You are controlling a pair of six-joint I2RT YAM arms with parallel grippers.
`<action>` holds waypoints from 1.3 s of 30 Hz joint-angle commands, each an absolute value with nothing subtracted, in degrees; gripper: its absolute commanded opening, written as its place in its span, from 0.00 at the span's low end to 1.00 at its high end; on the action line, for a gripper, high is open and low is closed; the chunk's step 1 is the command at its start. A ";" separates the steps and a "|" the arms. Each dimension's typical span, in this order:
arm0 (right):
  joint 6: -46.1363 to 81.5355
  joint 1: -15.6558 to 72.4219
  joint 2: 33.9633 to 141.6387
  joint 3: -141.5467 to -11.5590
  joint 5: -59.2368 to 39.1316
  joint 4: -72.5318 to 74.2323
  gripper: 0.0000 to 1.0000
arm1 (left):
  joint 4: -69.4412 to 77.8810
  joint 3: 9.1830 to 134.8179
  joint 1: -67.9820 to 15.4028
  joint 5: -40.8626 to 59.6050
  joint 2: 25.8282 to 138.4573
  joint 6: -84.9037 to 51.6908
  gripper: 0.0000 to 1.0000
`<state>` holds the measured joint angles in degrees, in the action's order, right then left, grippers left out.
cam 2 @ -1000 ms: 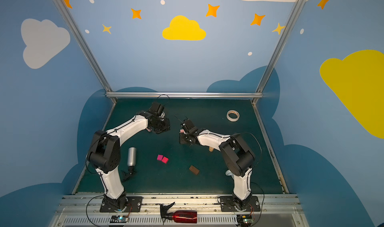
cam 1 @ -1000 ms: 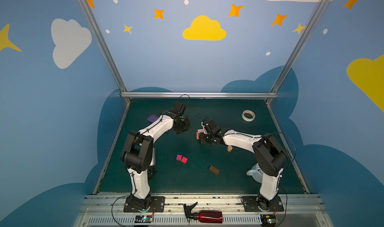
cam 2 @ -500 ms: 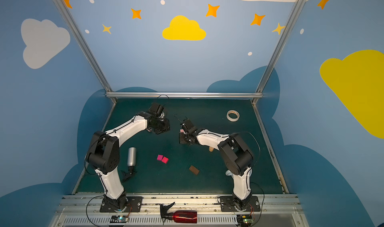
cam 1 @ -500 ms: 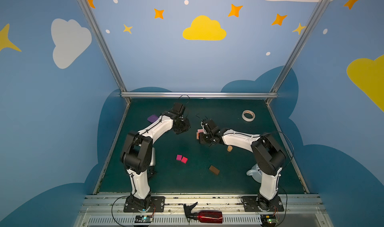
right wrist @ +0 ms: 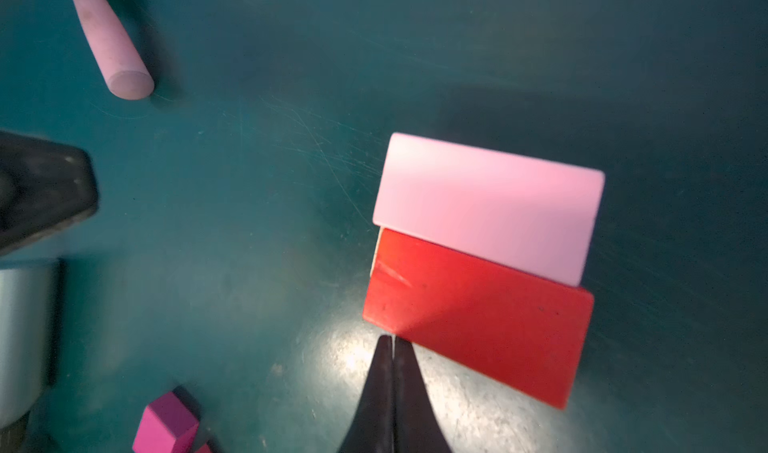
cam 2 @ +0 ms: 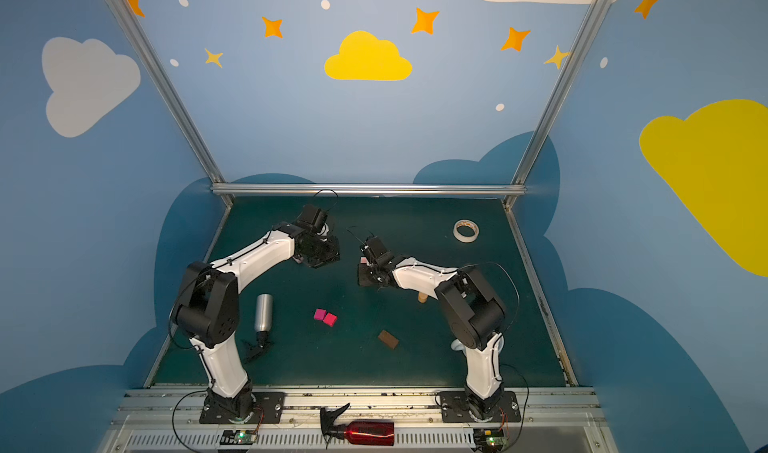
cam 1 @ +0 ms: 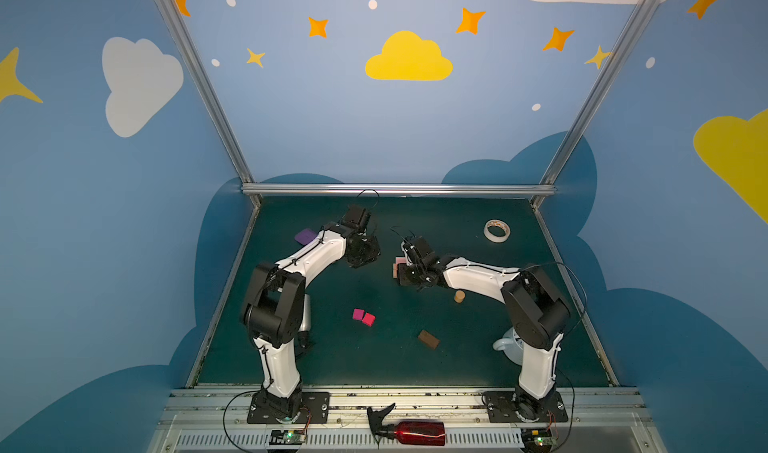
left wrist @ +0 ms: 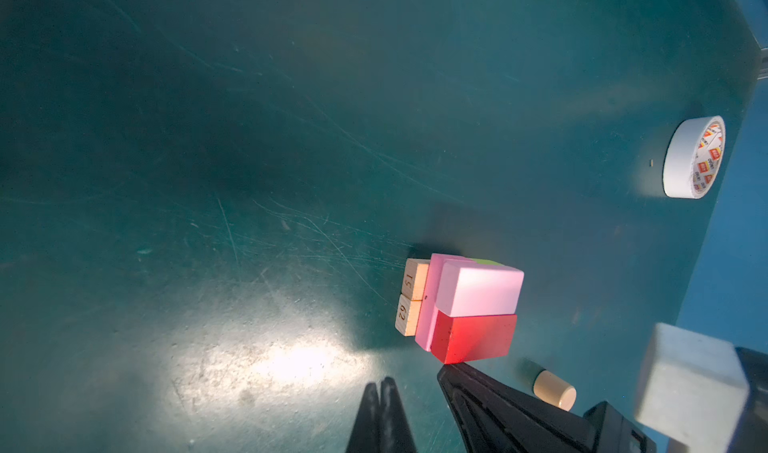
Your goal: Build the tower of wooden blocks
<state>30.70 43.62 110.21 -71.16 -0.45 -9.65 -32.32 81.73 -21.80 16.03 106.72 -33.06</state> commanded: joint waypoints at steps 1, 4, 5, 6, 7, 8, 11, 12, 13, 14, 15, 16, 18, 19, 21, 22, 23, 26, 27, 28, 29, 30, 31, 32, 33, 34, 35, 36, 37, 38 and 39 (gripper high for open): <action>30.07 43.88 110.85 -72.60 -0.11 -10.00 0.00 | -32.13 81.30 -21.68 16.45 105.12 -32.95 0.04; 30.06 43.91 109.95 -72.21 -0.98 -10.04 0.00 | -32.05 81.30 -21.65 16.59 105.12 -32.94 0.04; 30.17 44.02 109.35 -71.73 -1.35 -9.95 0.00 | -31.98 81.37 -21.66 16.61 105.19 -32.95 0.04; 30.29 44.02 108.73 -71.21 -1.63 -9.77 0.00 | -31.87 81.45 -21.69 16.81 105.30 -32.92 0.04; 30.39 43.95 107.82 -70.65 -1.93 -9.67 0.00 | -31.66 81.54 -21.71 17.02 105.49 -33.03 0.04; 30.58 44.10 106.91 -70.00 -2.02 -9.71 0.00 | -31.57 81.60 -21.70 17.17 105.64 -33.04 0.04; 31.03 44.22 102.64 -67.23 -1.62 -9.67 0.00 | -31.16 81.99 -21.71 18.34 106.26 -33.12 0.04; 31.28 44.20 100.96 -66.16 -1.24 -9.67 0.00 | -31.07 81.98 -21.75 18.52 106.42 -33.15 0.04; 31.39 43.98 99.22 -65.12 -0.58 -9.83 0.00 | -31.07 82.00 -21.76 18.69 106.53 -33.22 0.04; 31.57 43.78 97.85 -64.28 0.02 -9.96 0.00 | -30.96 81.98 -21.80 18.65 106.58 -33.21 0.04; 31.68 43.43 96.34 -63.48 0.38 -10.25 0.00 | -30.94 81.98 -21.84 18.65 106.70 -33.22 0.04; 31.79 42.87 95.18 -62.71 0.52 -10.57 0.00 | -30.89 81.97 -21.90 18.72 106.78 -33.19 0.04; 32.10 41.28 93.93 -61.84 0.02 -11.06 0.00 | -30.75 82.00 -22.17 18.95 107.22 -33.23 0.04; 32.24 40.31 93.78 -61.55 -0.53 -11.12 0.00 | -30.72 82.08 -22.24 19.07 107.44 -33.28 0.04; 32.55 38.40 94.40 -61.35 -1.79 -11.60 0.00 | -30.69 82.41 -22.54 19.16 108.07 -33.36 0.04; 32.73 37.39 94.97 -61.35 -2.90 -11.75 0.00 | -30.67 82.51 -22.64 19.17 108.40 -33.41 0.04; 32.99 36.46 95.69 -61.35 -3.88 -11.76 0.00 | -30.67 82.58 -22.76 19.20 108.66 -33.42 0.04; 33.69 34.19 97.94 -61.26 -6.50 -10.28 0.00 | -31.06 82.80 -23.11 19.04 109.31 -33.56 0.04; 33.82 33.64 98.76 -61.47 -7.01 -9.77 0.00 | -31.11 82.80 -23.16 18.91 109.44 -33.49 0.04; 33.87 33.25 99.51 -61.73 -7.43 -9.37 0.00 | -31.25 82.84 -23.29 18.83 109.51 -33.43 0.04; 33.92 32.90 100.17 -62.04 -7.81 -9.04 0.00 | -31.25 82.82 -23.37 18.74 109.59 -33.43 0.04; 33.93 32.74 100.94 -62.50 -8.14 -8.66 0.00 | -31.31 82.86 -23.37 18.67 109.59 -33.49 0.04; 33.95 32.61 101.73 -63.09 -8.61 -8.61 0.00 | -31.38 82.90 -23.46 18.60 109.72 -33.53 0.04; 33.93 32.61 102.42 -63.63 -9.11 -8.54 0.00 | -31.45 82.96 -23.42 18.55 109.81 -33.57 0.04; 34.01 32.61 103.21 -64.22 -9.73 -8.49 0.00 | -31.63 83.05 -23.45 18.37 109.94 -33.54 0.04; 34.10 32.63 104.00 -64.77 -10.44 -8.25 0.00 | -31.86 83.06 -23.42 18.34 110.13 -33.55 0.04; 34.32 32.61 104.59 -65.06 -10.95 -8.11 0.00 | -32.02 83.13 -23.42 18.12 110.25 -33.51 0.04; 34.42 32.61 105.06 -65.23 -11.24 -7.95 0.00 | -32.05 83.19 -23.51 18.10 110.39 -33.50 0.04; 34.54 32.62 105.41 -65.34 -11.42 -7.78 0.00 | -32.11 83.21 -23.45 18.08 110.37 -33.57 0.04; 34.63 32.63 105.63 -65.35 -11.51 -7.60 0.00 | -32.19 83.17 -23.51 18.01 110.45 -33.49 0.04; 34.73 32.70 105.79 -65.39 -11.52 -7.51 0.00 | -32.23 83.14 -23.47 18.02 110.37 -33.43 0.04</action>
